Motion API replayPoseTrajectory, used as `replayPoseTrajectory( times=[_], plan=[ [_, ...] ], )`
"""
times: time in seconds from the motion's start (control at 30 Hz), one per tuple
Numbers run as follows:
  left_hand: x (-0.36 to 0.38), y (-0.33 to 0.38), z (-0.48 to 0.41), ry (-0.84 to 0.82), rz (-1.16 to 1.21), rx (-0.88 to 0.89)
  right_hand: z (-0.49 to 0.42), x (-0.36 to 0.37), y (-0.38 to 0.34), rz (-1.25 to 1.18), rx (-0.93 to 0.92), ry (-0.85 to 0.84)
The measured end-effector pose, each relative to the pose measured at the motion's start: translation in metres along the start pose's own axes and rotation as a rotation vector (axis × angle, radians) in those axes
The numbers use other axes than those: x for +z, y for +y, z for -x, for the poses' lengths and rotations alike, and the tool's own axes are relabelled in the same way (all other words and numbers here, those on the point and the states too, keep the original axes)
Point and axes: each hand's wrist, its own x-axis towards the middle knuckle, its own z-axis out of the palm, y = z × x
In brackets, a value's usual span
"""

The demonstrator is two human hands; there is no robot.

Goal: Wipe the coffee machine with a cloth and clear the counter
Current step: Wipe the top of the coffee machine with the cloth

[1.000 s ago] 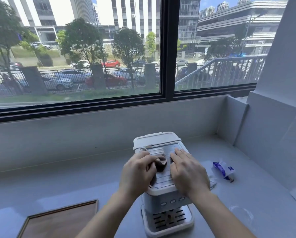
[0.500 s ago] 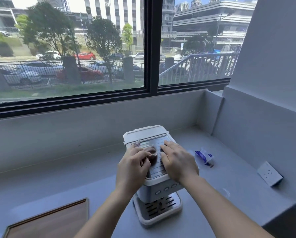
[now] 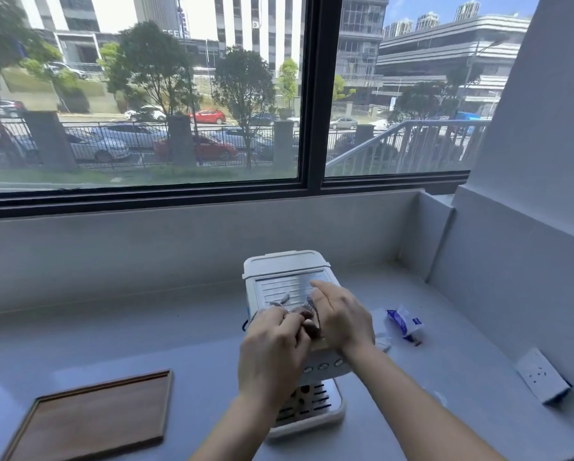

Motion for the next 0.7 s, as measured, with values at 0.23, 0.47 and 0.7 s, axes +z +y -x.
replayPoseTrajectory(
  times=[0.23,0.47,0.7],
  plan=[
    [-0.006,0.051,-0.030,0.017,0.721,-0.534,0.009,-0.039,-0.003,-0.859,0.066,-0.182],
    [0.001,0.062,-0.051,0.095,1.725,-0.933,0.033,-0.047,0.021,-0.347,-0.298,-0.154],
    [0.010,-0.029,-0.042,-0.211,-0.054,-0.129,0.033,-0.039,0.045,-0.305,-0.410,0.078]
  ],
)
